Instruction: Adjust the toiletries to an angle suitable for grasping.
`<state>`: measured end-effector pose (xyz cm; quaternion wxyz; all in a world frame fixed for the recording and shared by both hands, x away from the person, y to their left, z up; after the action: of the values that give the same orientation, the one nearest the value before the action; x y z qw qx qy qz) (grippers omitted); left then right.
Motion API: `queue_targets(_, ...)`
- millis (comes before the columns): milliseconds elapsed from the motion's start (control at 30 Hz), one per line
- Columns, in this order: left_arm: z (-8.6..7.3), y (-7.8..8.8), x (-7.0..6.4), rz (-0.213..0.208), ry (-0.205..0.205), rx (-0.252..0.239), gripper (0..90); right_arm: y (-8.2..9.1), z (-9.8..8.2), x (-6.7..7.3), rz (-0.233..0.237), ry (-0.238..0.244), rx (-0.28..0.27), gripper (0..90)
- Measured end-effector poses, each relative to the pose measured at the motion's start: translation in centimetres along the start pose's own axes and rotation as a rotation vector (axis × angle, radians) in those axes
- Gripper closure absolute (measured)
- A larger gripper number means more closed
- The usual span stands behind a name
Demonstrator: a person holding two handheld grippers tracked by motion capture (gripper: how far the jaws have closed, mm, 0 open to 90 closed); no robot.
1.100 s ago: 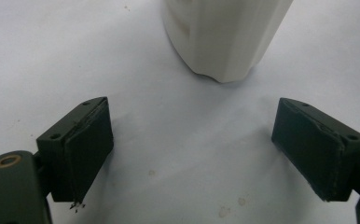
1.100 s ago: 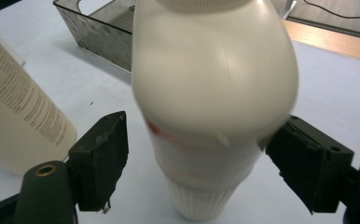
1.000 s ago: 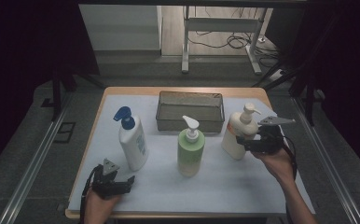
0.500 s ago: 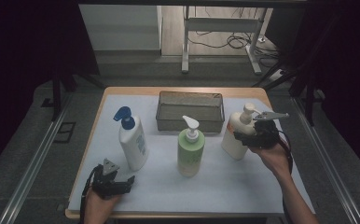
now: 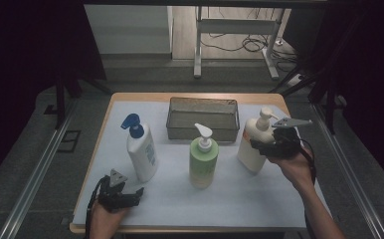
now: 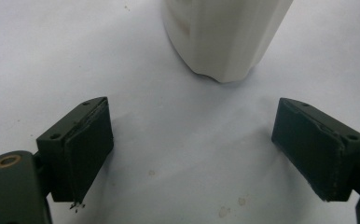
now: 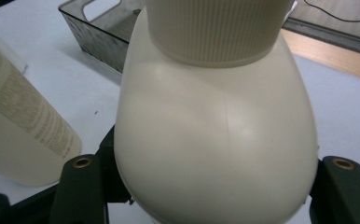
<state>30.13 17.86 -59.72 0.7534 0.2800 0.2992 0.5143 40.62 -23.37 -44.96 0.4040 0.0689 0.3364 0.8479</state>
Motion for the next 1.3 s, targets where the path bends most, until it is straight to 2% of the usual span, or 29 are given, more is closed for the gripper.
queue_targets(333,0.0,0.0,0.0,0.000,0.001,0.000,12.1,2.0,2.4,0.4,0.016,0.013,-0.011,36.8)
queue_targets(633,0.0,0.0,0.0,0.000,0.003,-0.002,12.1,2.7,4.6,0.6,0.018,0.013,-0.028,36.8)
queue_targets(900,0.0,0.0,0.0,0.000,0.003,-0.003,12.1,2.6,6.3,0.5,0.019,0.016,-0.039,36.9)
queue_targets(1300,0.0,0.0,0.0,-0.001,0.005,-0.002,12.1,1.3,8.5,0.4,0.014,0.012,-0.064,36.9)
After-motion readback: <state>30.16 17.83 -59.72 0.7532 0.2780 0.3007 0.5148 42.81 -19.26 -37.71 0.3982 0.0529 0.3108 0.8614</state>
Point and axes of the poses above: each handheld gripper's, and its own axes: y roughly backward along the jaws, z roughly out of its top, x roughly to its left, the point moved 10 cm from there along -y, roughly forward along the jaws, and after that the axes turned 12 degrees about y, right-handed, at the moved point
